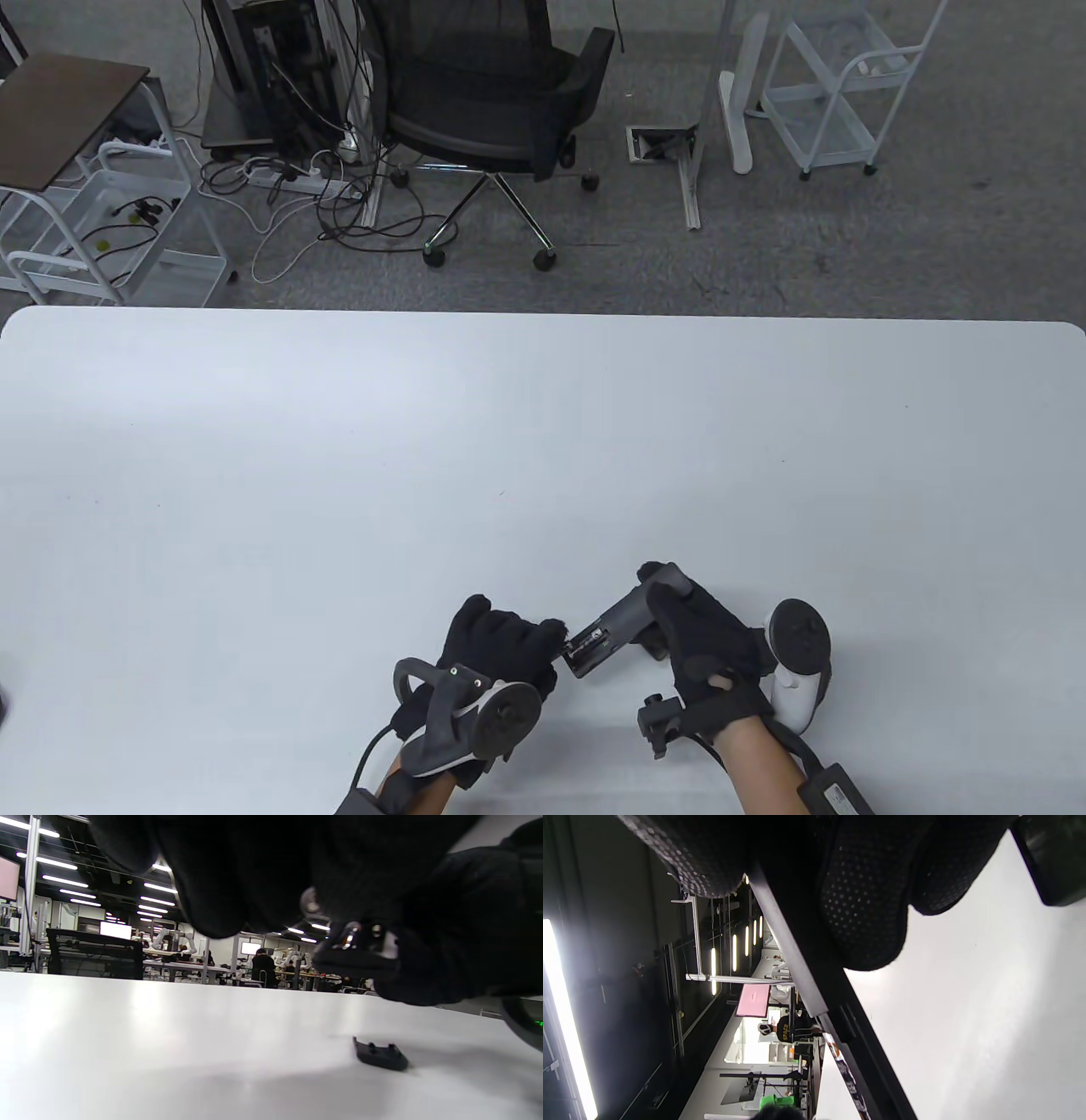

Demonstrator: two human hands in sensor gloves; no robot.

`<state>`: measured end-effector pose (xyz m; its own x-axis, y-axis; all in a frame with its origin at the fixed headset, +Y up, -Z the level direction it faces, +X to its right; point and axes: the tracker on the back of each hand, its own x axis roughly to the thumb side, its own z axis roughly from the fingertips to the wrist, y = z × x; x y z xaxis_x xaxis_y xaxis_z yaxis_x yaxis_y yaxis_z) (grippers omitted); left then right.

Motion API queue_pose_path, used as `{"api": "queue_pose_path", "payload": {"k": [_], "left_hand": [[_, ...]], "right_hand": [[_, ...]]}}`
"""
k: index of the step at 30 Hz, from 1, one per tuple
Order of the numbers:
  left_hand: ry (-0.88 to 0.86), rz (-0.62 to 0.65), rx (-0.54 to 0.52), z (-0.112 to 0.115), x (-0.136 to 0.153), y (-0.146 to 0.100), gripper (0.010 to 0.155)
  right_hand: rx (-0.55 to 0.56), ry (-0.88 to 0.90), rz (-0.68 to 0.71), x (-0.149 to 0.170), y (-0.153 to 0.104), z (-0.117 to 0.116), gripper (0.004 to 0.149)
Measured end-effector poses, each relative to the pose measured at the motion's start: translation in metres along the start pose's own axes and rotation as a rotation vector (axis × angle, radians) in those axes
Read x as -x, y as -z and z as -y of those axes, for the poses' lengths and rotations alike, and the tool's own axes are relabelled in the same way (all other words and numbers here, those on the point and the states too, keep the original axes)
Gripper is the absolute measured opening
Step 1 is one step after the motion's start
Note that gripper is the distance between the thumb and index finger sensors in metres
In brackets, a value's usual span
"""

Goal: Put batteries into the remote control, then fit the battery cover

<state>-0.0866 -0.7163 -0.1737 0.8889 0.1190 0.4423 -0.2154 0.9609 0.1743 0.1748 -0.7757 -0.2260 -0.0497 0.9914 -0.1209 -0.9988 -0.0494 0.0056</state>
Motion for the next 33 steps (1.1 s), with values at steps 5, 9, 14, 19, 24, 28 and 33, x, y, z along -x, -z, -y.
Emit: {"api": "queue_pose_path", "payload": {"k": [5,9,14,19,24,28,33], "left_hand": [[0.007,0.019,0.012,0.001,-0.006,0.0,0.051],[0.015,0.03,0.022,0.001,-0.011,0.0,0.051],[0.045,0.053,0.051,0.004,-0.016,0.0,0.051],[0.055,0.067,0.059,0.006,-0.019,0.0,0.052],[0.061,0.083,0.056,0.006,-0.02,-0.001,0.053],[0.06,0.097,0.037,0.006,-0.02,-0.001,0.054],[0.021,0.098,0.009,0.003,-0.016,-0.002,0.054]], "right_hand": [[-0.013,0.006,-0.002,0.0,-0.001,-0.004,0.06],[-0.022,0.007,-0.004,0.001,-0.003,-0.007,0.06],[-0.03,0.001,-0.005,0.002,-0.004,-0.01,0.06],[-0.023,0.004,-0.018,0.001,-0.004,-0.01,0.06],[-0.018,0.014,-0.03,0.001,-0.004,-0.009,0.06],[-0.023,0.021,-0.032,0.002,-0.004,-0.008,0.06],[-0.041,0.038,-0.032,0.002,-0.004,-0.008,0.06]]}}
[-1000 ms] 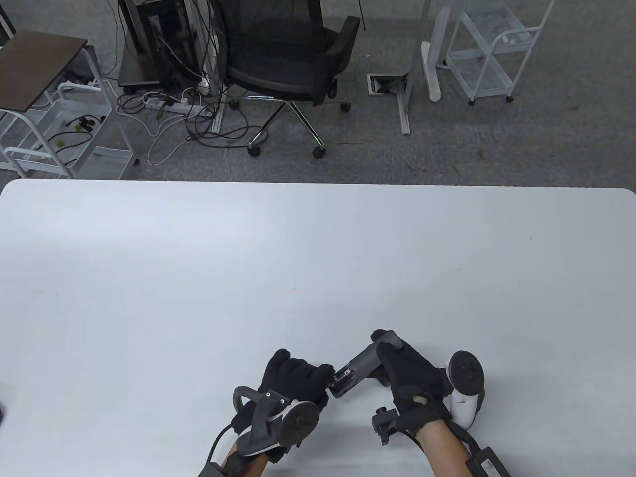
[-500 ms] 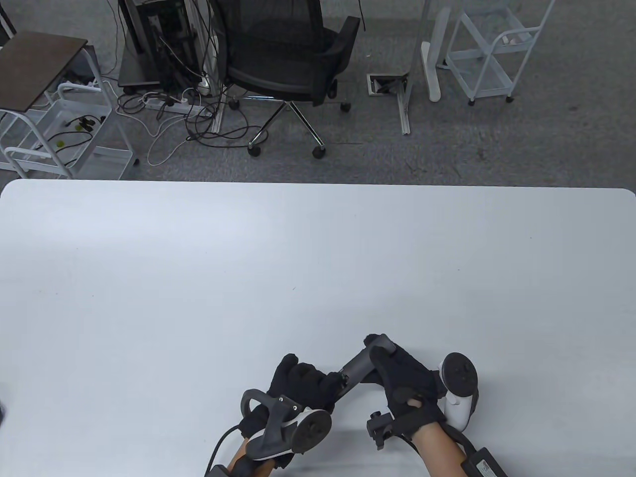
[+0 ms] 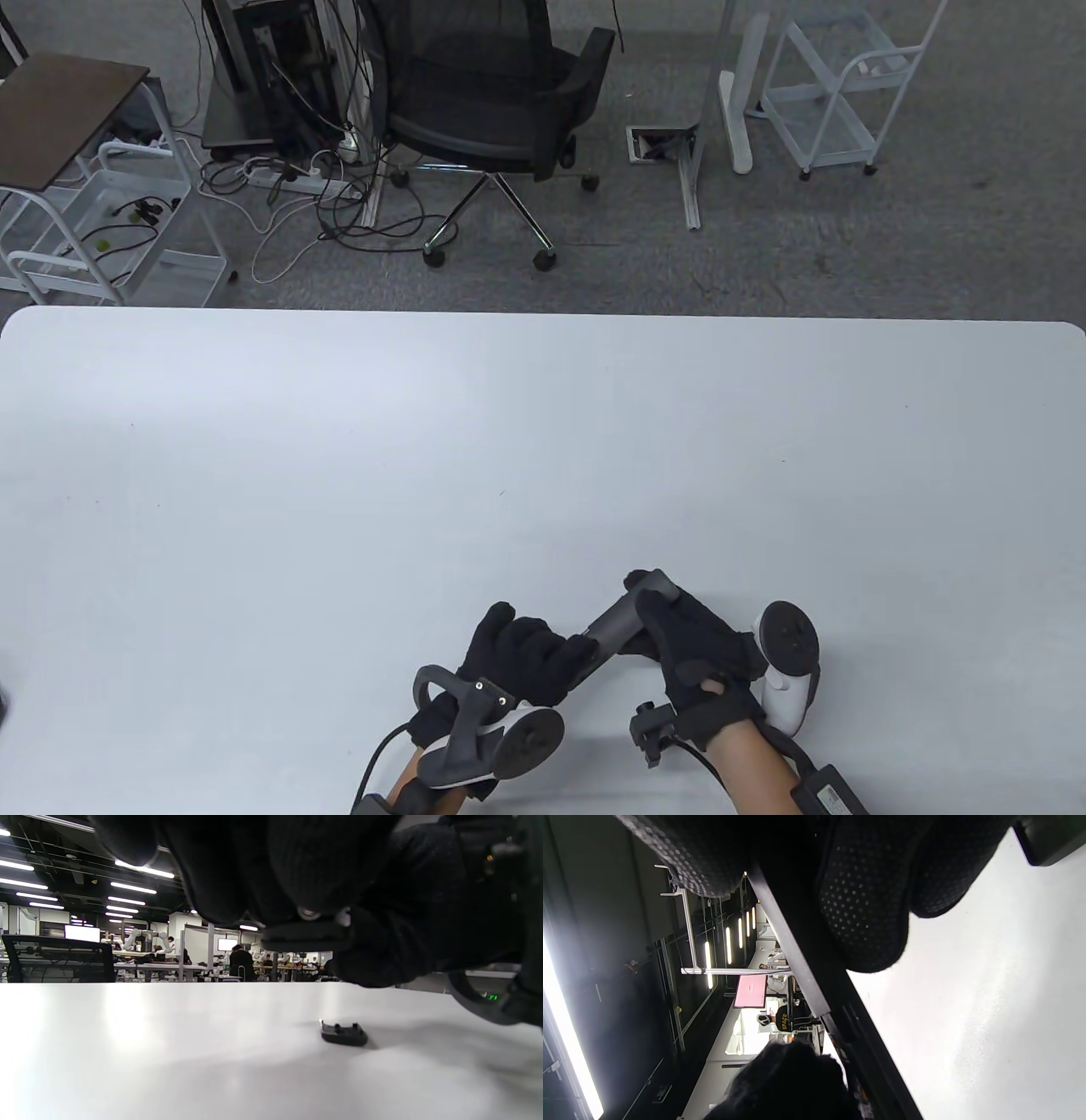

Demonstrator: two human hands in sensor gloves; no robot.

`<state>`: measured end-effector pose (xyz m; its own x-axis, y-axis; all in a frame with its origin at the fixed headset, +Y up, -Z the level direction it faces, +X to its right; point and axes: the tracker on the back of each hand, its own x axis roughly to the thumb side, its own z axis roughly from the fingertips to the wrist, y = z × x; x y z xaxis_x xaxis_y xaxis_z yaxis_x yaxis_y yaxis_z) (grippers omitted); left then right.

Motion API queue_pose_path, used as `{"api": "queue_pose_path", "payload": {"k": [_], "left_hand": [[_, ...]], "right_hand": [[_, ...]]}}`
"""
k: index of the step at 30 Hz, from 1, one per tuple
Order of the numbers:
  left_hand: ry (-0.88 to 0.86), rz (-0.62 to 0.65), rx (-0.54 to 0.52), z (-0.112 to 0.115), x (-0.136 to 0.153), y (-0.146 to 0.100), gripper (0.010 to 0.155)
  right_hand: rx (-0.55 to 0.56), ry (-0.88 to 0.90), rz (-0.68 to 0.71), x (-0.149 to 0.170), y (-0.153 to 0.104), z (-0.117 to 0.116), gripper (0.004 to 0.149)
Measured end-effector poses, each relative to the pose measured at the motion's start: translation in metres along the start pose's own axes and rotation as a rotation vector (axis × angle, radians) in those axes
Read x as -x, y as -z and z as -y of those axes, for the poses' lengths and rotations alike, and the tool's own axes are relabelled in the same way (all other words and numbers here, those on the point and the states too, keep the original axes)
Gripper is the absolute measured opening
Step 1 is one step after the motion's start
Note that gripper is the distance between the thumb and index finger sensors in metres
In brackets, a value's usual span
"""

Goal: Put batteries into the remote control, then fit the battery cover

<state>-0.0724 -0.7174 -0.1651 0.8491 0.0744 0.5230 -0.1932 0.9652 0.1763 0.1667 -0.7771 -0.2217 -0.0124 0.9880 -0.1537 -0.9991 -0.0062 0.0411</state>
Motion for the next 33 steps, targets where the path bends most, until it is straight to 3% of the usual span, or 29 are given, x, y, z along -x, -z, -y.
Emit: {"api": "queue_pose_path", "payload": {"k": [5,9,15,33], "left_hand": [[-0.088,-0.008,-0.024,-0.002,0.011,-0.001,0.055],[-0.118,-0.043,-0.048,-0.004,0.02,-0.003,0.066],[-0.244,-0.061,0.032,0.004,0.027,-0.001,0.075],[-0.428,-0.092,0.147,0.02,0.036,0.003,0.066]], "right_hand": [[-0.053,0.028,0.013,-0.001,0.001,0.0,0.06],[-0.103,0.061,0.031,-0.002,0.002,0.001,0.061],[-0.154,0.085,0.056,-0.004,0.003,-0.001,0.06],[-0.233,0.063,0.078,-0.005,0.0,-0.01,0.058]]}}
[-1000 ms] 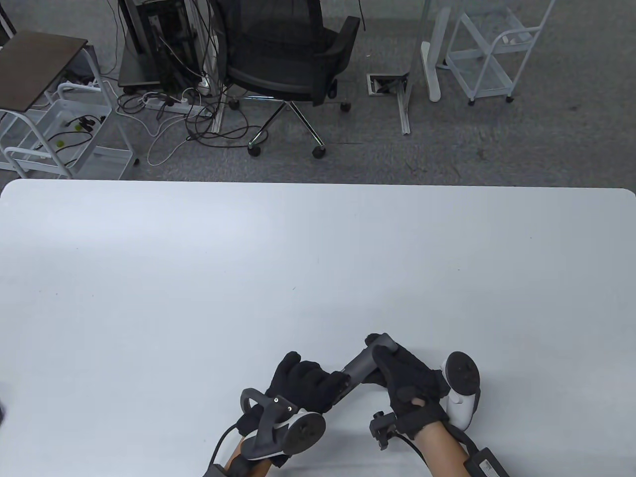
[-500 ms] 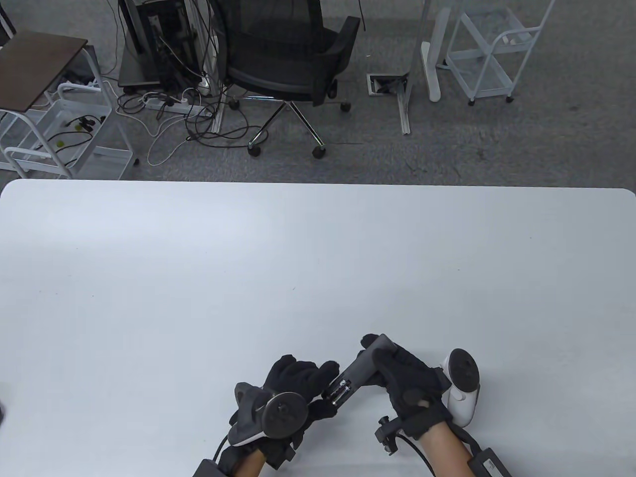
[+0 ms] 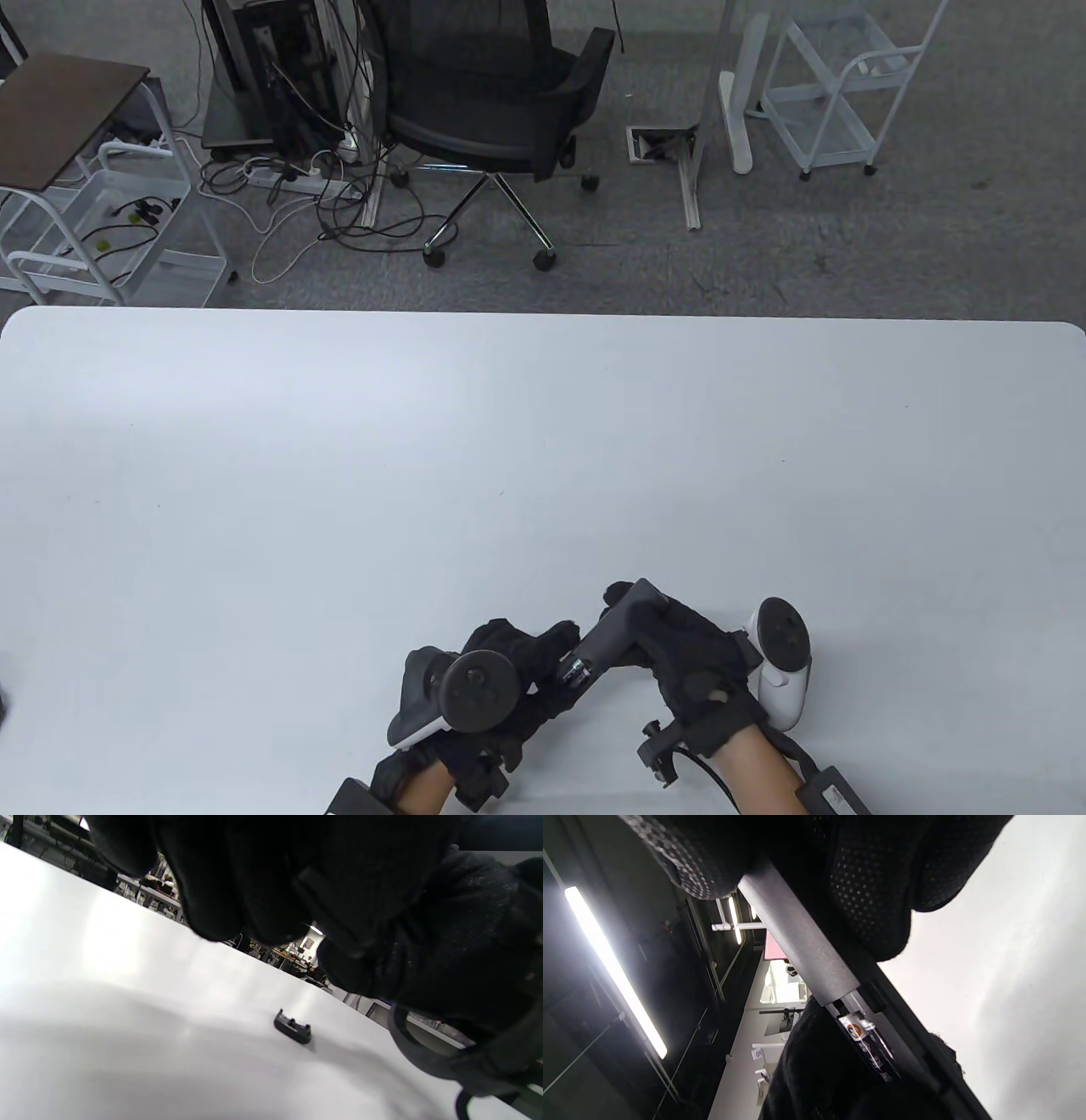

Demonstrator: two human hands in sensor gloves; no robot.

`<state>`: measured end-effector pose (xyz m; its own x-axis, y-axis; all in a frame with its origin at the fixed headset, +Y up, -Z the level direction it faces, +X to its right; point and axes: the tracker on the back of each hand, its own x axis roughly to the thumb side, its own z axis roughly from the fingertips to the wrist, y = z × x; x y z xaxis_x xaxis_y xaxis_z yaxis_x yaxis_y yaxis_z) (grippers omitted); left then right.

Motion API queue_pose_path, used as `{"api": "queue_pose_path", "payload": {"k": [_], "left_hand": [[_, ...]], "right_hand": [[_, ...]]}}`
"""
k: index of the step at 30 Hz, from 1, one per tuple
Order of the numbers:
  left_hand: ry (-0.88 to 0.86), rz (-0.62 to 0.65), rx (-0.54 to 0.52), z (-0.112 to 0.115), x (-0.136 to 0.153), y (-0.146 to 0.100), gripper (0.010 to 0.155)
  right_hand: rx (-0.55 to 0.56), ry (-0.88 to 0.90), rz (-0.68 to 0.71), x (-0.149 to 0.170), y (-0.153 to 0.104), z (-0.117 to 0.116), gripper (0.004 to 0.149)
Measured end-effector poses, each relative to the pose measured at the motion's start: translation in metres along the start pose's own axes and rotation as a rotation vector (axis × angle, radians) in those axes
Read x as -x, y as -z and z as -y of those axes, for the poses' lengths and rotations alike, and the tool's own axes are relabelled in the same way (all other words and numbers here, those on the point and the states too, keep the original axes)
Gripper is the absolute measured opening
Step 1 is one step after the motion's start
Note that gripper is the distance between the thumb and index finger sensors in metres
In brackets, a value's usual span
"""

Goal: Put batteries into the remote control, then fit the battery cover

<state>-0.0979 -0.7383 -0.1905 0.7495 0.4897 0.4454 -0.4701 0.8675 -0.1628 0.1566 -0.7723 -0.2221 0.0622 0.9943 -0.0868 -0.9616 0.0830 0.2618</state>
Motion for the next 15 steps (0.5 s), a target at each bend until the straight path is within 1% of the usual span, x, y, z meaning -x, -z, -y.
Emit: {"api": "queue_pose_path", "payload": {"k": [2,4,6,9,11,13,15], "left_hand": [[-0.044,-0.015,-0.002,0.001,0.002,0.001,0.062],[-0.067,-0.032,-0.007,0.003,0.004,0.002,0.059],[-0.097,-0.037,0.016,0.005,0.006,0.003,0.057],[-0.269,-0.022,0.092,0.009,0.011,0.005,0.058],[-0.345,-0.019,0.098,0.01,0.012,0.005,0.058],[-0.374,-0.012,0.096,0.01,0.012,0.006,0.06],[-0.358,-0.005,0.092,0.009,0.012,0.005,0.058]], "right_hand": [[-0.041,0.01,0.002,0.0,0.001,-0.003,0.058],[-0.074,-0.031,0.023,-0.002,0.002,-0.006,0.058],[-0.099,-0.106,0.068,-0.007,0.001,-0.011,0.058],[-0.149,-0.207,0.116,-0.012,-0.002,-0.02,0.058],[-0.202,-0.24,0.124,-0.013,-0.003,-0.026,0.058],[-0.25,-0.27,0.123,-0.012,-0.003,-0.032,0.058],[-0.269,-0.279,0.12,-0.011,-0.003,-0.037,0.061]]}}
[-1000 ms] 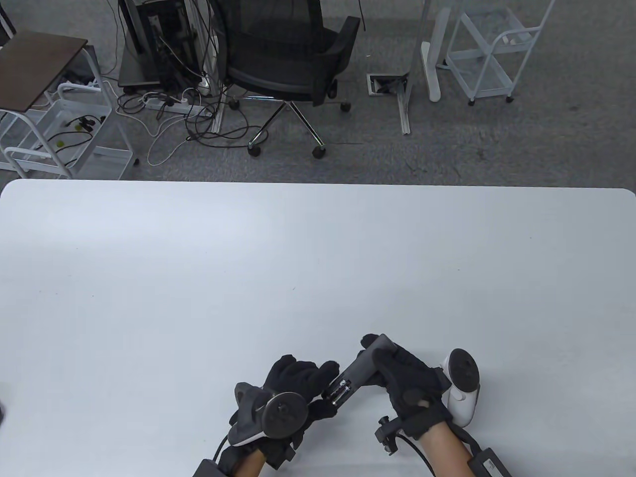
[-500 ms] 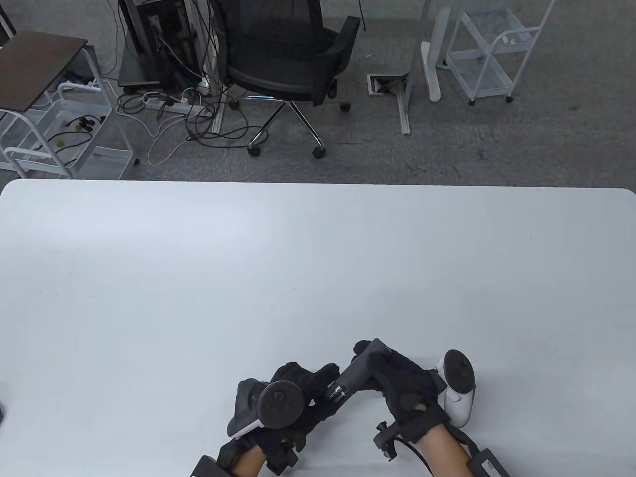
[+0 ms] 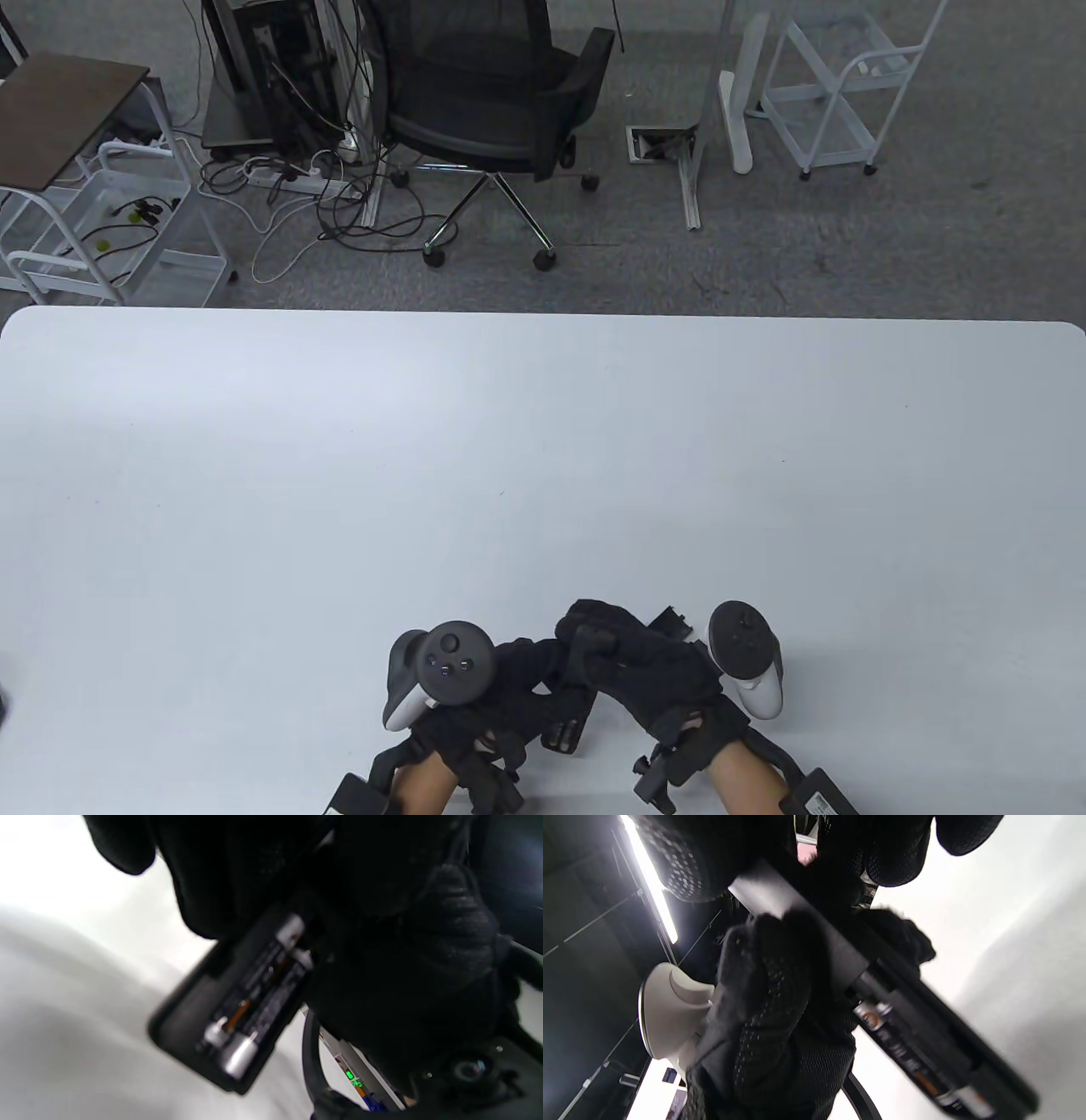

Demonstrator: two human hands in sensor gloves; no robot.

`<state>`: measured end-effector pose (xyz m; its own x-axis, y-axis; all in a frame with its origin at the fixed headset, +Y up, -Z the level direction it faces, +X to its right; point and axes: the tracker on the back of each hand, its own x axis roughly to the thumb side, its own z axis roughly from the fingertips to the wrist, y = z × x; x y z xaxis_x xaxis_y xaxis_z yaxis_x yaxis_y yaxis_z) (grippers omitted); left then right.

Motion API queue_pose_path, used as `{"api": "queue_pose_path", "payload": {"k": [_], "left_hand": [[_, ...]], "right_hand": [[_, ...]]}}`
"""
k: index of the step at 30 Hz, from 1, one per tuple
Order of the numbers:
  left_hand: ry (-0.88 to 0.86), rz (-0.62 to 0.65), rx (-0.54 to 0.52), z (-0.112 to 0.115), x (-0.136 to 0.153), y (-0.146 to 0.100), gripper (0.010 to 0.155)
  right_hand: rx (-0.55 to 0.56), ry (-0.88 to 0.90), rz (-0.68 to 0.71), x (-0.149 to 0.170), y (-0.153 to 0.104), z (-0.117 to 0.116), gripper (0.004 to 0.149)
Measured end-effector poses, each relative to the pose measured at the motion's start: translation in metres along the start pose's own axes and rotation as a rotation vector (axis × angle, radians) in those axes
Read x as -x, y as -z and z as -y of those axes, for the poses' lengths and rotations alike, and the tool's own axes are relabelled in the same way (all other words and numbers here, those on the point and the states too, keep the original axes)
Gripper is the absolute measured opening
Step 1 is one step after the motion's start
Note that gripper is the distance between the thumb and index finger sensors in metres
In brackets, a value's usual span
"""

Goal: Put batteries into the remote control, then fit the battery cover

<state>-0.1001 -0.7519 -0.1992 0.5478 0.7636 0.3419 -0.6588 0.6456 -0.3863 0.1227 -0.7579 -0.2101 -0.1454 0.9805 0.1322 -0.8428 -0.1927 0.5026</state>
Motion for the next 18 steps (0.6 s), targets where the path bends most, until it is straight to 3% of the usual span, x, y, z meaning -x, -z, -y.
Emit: {"api": "queue_pose_path", "payload": {"k": [3,8,12,18], "left_hand": [[-0.108,0.003,-0.033,-0.006,0.006,-0.001,0.056],[-0.403,0.006,-0.191,-0.023,0.023,-0.01,0.053],[-0.534,-0.01,-0.286,-0.031,0.031,-0.016,0.052],[-0.578,-0.03,-0.296,-0.028,0.033,-0.017,0.052]], "right_hand": [[0.02,-0.012,-0.004,0.001,-0.001,-0.001,0.078],[0.024,-0.042,-0.021,0.004,0.0,0.0,0.084],[0.036,-0.094,-0.037,0.004,0.001,-0.004,0.076],[0.112,-0.095,-0.014,0.003,0.0,-0.004,0.063]]}}
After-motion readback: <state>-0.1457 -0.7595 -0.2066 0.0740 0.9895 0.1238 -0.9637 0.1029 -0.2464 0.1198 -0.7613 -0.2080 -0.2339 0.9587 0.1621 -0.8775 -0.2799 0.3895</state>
